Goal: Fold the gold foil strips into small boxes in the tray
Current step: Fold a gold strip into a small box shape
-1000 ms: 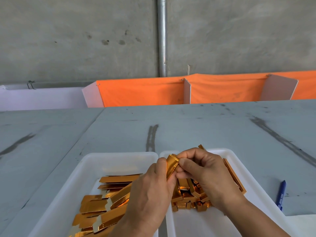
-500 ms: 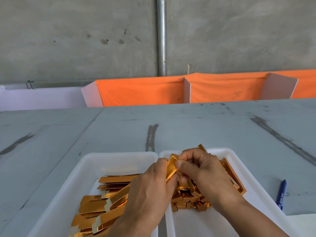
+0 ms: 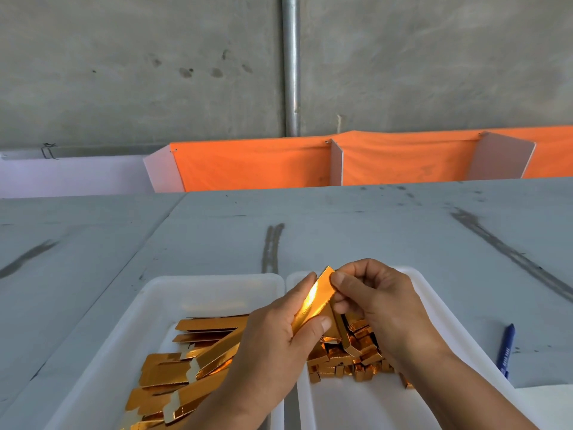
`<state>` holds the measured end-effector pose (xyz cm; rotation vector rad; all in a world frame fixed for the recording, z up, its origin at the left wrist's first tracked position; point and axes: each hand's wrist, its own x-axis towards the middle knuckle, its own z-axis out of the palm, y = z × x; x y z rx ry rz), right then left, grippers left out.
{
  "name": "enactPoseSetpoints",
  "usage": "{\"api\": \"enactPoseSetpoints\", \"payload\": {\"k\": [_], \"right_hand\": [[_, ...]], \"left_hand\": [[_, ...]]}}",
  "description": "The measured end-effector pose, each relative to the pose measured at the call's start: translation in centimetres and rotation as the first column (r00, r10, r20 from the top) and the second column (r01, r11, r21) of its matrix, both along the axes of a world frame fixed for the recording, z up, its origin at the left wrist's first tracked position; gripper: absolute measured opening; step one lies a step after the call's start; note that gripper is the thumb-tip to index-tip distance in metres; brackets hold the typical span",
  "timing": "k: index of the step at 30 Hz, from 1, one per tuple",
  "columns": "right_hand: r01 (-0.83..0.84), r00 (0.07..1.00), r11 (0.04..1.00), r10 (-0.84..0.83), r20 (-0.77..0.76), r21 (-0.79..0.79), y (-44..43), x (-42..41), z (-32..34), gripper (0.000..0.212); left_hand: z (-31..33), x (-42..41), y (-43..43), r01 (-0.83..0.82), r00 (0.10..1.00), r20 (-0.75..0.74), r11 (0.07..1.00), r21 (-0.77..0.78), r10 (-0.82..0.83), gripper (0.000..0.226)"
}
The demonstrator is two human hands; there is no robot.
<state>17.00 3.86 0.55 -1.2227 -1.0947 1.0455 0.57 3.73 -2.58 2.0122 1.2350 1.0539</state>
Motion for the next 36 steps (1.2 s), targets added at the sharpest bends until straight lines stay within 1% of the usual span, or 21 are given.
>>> {"api": "enactPoseSetpoints", "payload": {"k": [6,9,11,14,16,17,18,21,22,24,26,29,32,36], "right_hand": [[0.003,1.000,1.000,-0.003,0.013,0.007,0.0,-0.1,-0.2,0.008],[-0.010,1.000,1.000,0.010,0.018,0.013,0.0,0.1,-0.2,0.009],[-0.051,0.999,0.998,0.050,0.021,0.020,-0.1,0.3,0.1,0.010],[-0.172,0.981,0.985,0.170,0.096,0.019,-0.4,0.3,0.5,0.012],[-0.231,0.965,0.973,0.227,0.133,0.017,-0.6,0.1,0.6,0.013],[-0.240,0.963,0.971,0.234,0.135,0.024,-0.7,-0.1,0.5,0.012],[-0.231,0.966,0.972,0.225,0.127,0.035,-0.7,-0.2,0.5,0.012],[-0.169,0.982,0.983,0.162,0.096,0.070,-0.8,-0.4,0.4,0.012],[-0.168,0.982,0.983,0.161,0.095,0.072,-0.8,-0.4,0.4,0.015],[-0.213,0.971,0.976,0.208,0.119,0.035,-0.8,-0.5,0.4,0.024],[-0.275,0.944,0.961,0.276,0.181,-0.035,-0.8,-0.8,0.1,0.029],[-0.327,0.908,0.942,0.336,0.251,-0.078,-0.7,-1.2,-0.3,0.028],[-0.337,0.909,0.939,0.342,0.239,-0.063,-0.6,-1.2,-0.5,0.018],[-0.352,0.895,0.935,0.351,0.276,-0.047,-0.7,-1.0,-0.4,0.013]], "left_hand": [[0.1,0.1,-0.1,-0.013,1.000,0.009,1.000,-0.006,0.013,0.054],[0.7,0.0,-0.1,0.018,0.997,0.076,0.997,-0.070,-0.013,0.050],[1.2,-0.6,0.1,0.053,0.987,0.158,0.989,-0.140,-0.031,0.048],[1.5,-1.6,0.9,0.051,0.979,0.203,0.979,-0.200,-0.009,0.050],[1.4,-1.7,1.0,0.056,0.969,0.248,0.972,-0.229,0.003,0.034],[1.4,-1.6,1.0,0.059,0.966,0.260,0.970,-0.237,0.005,0.025],[1.4,-1.6,0.9,0.057,0.962,0.273,0.969,-0.242,0.011,0.022],[1.2,-1.6,1.2,0.027,0.929,0.364,0.972,-0.235,0.062,0.026],[1.3,-1.5,1.3,0.007,0.909,0.406,0.972,-0.233,0.090,0.025],[1.4,-1.4,1.4,-0.021,0.858,0.494,0.971,-0.238,0.140,0.021],[1.5,-1.3,1.5,-0.039,0.823,0.542,0.969,-0.243,0.169,0.019],[1.4,-1.2,1.4,-0.052,0.803,0.568,0.970,-0.237,0.182,0.017],[1.4,-1.2,1.4,-0.046,0.798,0.576,0.971,-0.233,0.176,0.020],[1.6,-1.1,1.3,-0.044,0.814,0.553,0.968,-0.248,0.179,0.037]]}}
